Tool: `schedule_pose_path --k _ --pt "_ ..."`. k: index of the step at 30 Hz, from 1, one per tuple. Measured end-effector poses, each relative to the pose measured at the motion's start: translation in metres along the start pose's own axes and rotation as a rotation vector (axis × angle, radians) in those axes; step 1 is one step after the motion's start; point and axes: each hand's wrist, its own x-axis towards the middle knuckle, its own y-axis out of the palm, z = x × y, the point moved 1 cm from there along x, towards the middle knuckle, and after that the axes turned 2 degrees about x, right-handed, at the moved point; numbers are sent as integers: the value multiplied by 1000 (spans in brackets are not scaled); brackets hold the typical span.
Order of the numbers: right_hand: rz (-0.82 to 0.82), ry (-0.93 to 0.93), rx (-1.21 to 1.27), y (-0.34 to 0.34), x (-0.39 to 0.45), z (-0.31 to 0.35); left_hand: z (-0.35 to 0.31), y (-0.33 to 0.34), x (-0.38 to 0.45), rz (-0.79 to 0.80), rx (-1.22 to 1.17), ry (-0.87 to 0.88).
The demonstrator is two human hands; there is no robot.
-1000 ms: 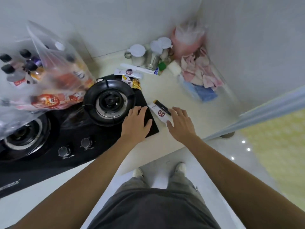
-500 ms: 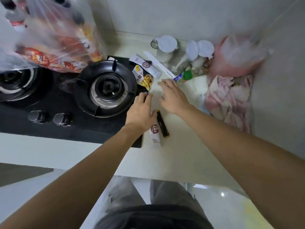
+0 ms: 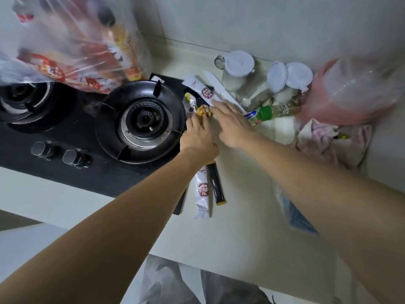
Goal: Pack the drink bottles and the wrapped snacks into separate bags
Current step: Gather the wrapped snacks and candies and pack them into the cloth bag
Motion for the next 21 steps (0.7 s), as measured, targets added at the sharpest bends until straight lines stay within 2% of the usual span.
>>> schedule_pose_path --k 6,18,21 --pt "-71 -24 22 4 -22 -13 2 10 -12 -35 5 51" --pt "-310 207 45 54 -160 9 13 46 -72 -64 -10 345" --pt "-356 213 60 51 -173 16 17 55 -85 -89 14 354"
